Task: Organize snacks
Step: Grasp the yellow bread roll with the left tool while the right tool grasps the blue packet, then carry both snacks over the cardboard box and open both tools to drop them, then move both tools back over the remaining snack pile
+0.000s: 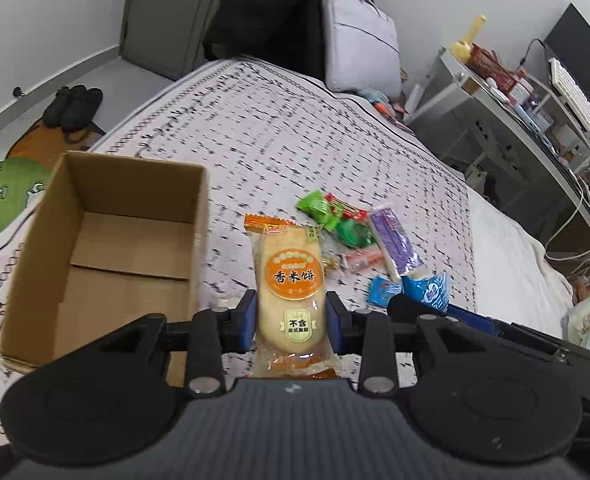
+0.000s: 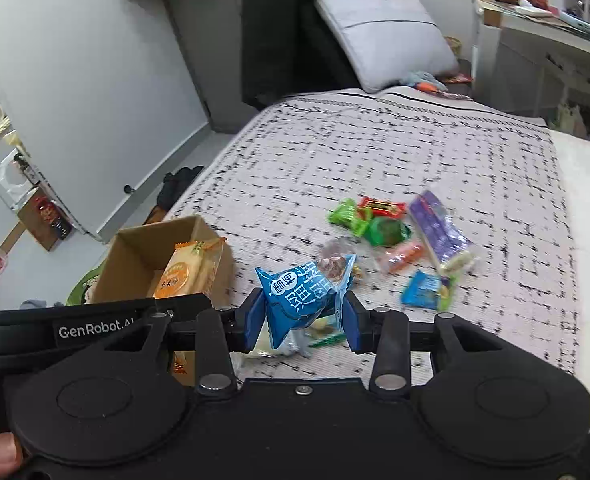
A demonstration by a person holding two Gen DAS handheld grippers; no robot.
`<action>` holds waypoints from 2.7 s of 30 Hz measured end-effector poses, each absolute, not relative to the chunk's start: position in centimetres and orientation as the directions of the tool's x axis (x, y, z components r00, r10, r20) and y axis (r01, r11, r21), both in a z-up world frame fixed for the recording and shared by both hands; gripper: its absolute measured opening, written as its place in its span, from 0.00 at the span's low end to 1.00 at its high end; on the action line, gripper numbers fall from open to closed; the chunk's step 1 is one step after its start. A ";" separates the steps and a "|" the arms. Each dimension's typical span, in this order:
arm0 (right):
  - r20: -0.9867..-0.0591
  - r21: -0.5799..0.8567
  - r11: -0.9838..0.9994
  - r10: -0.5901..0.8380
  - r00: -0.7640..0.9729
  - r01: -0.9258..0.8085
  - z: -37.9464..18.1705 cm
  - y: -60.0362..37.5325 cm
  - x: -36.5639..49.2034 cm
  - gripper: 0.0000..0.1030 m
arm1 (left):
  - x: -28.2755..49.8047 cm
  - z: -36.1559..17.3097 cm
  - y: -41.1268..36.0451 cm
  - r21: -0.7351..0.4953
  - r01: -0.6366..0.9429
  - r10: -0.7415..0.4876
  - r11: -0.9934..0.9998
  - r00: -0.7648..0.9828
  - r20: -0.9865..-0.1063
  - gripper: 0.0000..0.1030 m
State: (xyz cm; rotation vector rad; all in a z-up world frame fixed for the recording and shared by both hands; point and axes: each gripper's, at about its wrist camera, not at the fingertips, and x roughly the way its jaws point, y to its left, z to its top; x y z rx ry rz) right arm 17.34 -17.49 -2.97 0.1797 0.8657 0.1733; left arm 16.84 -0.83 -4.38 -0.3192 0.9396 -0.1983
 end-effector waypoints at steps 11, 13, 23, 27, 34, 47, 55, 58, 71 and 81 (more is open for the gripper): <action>-0.734 0.232 0.965 0.254 0.630 -0.120 -2.8 -13.9 18.2 0.39 | 17.2 -4.1 4.0 -0.352 -0.038 -0.259 0.935 0.605 -0.753 0.33; -0.734 0.229 0.964 0.261 0.627 -0.134 -2.9 -13.1 18.5 0.39 | 17.3 -4.2 4.8 -0.352 -0.051 -0.250 0.934 0.612 -0.751 0.33; -0.739 0.240 0.956 0.293 0.607 -0.169 -3.5 -10.6 20.7 0.39 | 20.2 -5.0 7.5 -0.333 -0.057 -0.234 0.941 0.600 -0.765 0.33; -0.734 0.258 0.949 0.313 0.602 -0.180 -3.5 -9.9 21.5 0.39 | 21.1 -5.3 8.0 -0.315 -0.064 -0.217 0.947 0.594 -0.775 0.33; -0.726 0.283 0.934 0.356 0.588 -0.217 -3.5 -8.4 22.9 0.39 | 22.0 -5.8 9.3 -0.287 -0.115 -0.166 0.951 0.595 -0.787 0.37; -0.678 0.348 0.895 0.446 0.584 -0.280 -3.5 -6.0 25.8 0.59 | 20.9 -4.8 12.5 -0.270 -0.226 -0.089 0.936 0.591 -0.802 0.66; -0.674 0.325 0.902 0.431 0.599 -0.283 -3.6 -7.9 25.0 0.83 | 19.6 -4.2 13.2 -0.245 -0.284 -0.033 0.927 0.588 -0.808 0.81; -0.677 0.313 0.906 0.423 0.603 -0.284 -3.5 -8.9 24.4 0.89 | 19.2 -4.1 12.6 -0.220 -0.283 -0.010 0.934 0.592 -0.806 0.90; -0.656 0.326 0.911 0.411 0.633 -0.254 -2.9 -15.1 21.8 1.00 | 17.6 -2.8 9.4 -0.228 -0.198 -0.055 0.953 0.627 -0.777 1.00; -0.673 0.330 0.923 0.376 0.637 -0.197 -4.6 -20.1 20.2 1.00 | 17.0 -3.2 7.3 -0.237 -0.187 -0.082 0.953 0.596 -0.799 1.00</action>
